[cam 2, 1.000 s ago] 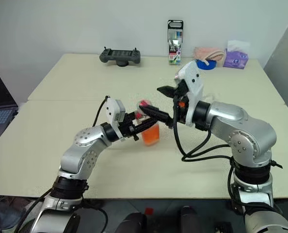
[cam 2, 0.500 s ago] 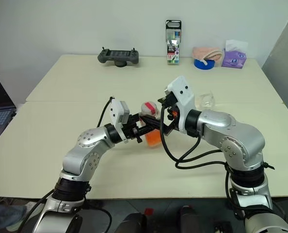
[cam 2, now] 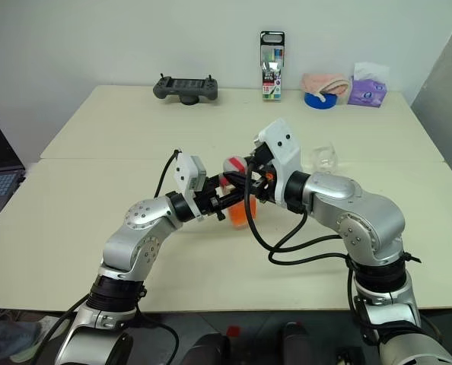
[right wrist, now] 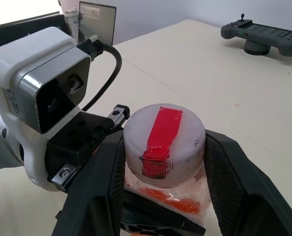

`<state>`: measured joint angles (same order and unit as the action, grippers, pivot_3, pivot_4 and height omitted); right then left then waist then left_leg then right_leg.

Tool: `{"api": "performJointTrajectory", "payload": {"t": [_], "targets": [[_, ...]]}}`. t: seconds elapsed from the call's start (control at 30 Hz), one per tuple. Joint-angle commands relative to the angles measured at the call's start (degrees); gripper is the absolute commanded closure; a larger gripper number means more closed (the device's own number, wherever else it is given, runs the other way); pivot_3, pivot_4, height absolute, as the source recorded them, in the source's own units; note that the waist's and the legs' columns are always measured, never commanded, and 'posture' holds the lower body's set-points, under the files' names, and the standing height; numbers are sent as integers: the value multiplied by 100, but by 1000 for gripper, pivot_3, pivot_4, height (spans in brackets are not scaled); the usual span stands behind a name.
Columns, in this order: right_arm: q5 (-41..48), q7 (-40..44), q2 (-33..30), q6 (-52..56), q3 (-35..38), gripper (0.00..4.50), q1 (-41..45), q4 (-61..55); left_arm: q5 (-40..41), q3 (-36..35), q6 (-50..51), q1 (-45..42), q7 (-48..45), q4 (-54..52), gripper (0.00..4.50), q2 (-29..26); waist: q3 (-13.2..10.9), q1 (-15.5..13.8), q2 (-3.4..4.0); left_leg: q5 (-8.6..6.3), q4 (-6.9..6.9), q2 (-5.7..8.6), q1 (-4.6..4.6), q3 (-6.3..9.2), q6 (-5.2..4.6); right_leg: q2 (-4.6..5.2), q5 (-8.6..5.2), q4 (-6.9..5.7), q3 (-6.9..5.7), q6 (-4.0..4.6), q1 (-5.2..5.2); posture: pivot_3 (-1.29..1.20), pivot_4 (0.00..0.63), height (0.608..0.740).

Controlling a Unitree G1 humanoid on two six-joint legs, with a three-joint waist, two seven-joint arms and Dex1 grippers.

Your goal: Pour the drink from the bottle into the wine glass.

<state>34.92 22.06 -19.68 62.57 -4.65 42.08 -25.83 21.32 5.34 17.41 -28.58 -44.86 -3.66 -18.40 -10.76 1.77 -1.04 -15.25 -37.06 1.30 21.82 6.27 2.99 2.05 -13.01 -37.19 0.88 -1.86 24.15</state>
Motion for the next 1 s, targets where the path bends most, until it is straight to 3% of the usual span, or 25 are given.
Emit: {"api": "performJointTrajectory", "payload": {"t": [0.03, 0.2, 0.4, 0.57, 0.6, 0.77, 0.9, 1.0], "targets": [[91, 1200, -412, -828, 35, 2578, 159, 322, 123, 57, 43, 17, -193, -336, 2702, -58, 0, 2, 0, 0, -1, 0, 0, 0, 0, 0, 0, 0, -1, 0, -1, 0, 150, 740], [876, 4302, -1660, -1550, 16, 2578, -134, 441, 374, 165, 583, 58, -317, -677, 2712, -142, -1, -30, -2, -1, -4, 7, 9, 0, -2, 3, 1, 15, -3, -3, -6, 0, 150, 740], [211, 4990, -1623, -2333, -500, 2578, 308, 1300, 460, 264, 825, 180, -282, -994, 2714, -137, -1, 88, -1, -4, 1, -11, -15, -16, -8, -10, 2, 2, 8, -5, -6, 0, 150, 740], [168, 5151, -1560, -2248, -519, 2579, 615, 1671, 421, 265, 816, 261, -234, -1056, 2714, -132, -1, 63, -1, 0, -9, -15, -14, -6, -5, -21, 3, -8, 6, -3, -7, 0, 150, 740], [223, 5167, -1551, -2192, -471, 1859, 661, 1698, 416, 264, 808, 260, -227, -1051, 2714, -130, -1, 53, -1, 0, -13, -13, -11, -6, -5, -19, 5, -8, 6, 0, -7, 0, 150, 740], [103, 4907, -1488, -2272, -271, 177, 664, 1598, 333, 281, 706, 214, -223, -932, 2722, -122, -1, 8, -1, -1, -20, -5, -5, -7, -5, -7, 8, -2, 7, 3, -7, 0, 150, 740], [229, 4493, -1572, -1949, -65, 158, 347, 1045, 266, 304, 597, 177, -241, -811, 2731, -95, -1, -14, -1, -1, -18, -2, 0, -3, -4, -2, 8, -1, 3, 3, -5, 0, 150, 740], [113, 3491, -1406, -1629, 153, 158, 70, 525, 225, 310, 470, 124, -260, -683, 2731, -42, -1, -25, -1, -1, -18, 0, 1, -2, -4, 1, 8, 1, 2, 3, -6, 0, 150, 740]]}}
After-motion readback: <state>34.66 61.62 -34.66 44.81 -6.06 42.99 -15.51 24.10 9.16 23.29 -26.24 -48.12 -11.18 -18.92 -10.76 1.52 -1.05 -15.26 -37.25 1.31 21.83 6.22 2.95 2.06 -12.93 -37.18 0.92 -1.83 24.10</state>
